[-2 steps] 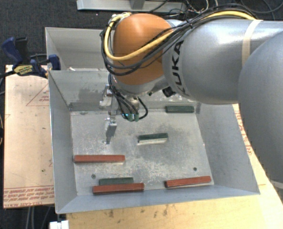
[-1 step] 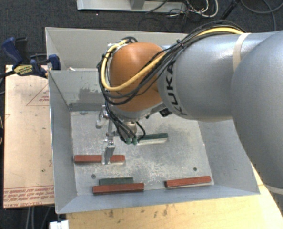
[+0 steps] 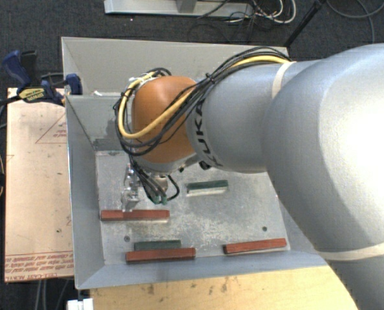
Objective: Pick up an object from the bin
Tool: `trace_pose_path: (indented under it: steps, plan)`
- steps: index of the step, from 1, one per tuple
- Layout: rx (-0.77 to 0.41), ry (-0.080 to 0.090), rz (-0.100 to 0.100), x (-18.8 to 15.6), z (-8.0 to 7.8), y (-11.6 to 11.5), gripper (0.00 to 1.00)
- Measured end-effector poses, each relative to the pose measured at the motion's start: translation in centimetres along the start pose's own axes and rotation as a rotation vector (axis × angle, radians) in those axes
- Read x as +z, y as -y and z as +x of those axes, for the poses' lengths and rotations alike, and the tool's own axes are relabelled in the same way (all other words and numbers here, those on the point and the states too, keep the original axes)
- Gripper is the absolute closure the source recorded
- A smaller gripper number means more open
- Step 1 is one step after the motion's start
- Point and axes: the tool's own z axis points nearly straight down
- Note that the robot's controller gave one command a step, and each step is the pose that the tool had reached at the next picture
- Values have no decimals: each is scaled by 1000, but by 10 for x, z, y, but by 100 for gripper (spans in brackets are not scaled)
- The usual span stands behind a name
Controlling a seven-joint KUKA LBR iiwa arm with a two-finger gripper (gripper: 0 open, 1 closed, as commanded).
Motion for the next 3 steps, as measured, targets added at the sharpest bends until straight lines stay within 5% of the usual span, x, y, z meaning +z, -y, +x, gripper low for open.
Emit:
trace_pose_path:
  steps: [1,3]
  plan:
    - [0,0,0,0,0,0,0]
    - [-3,0,0,0,0,0,0]
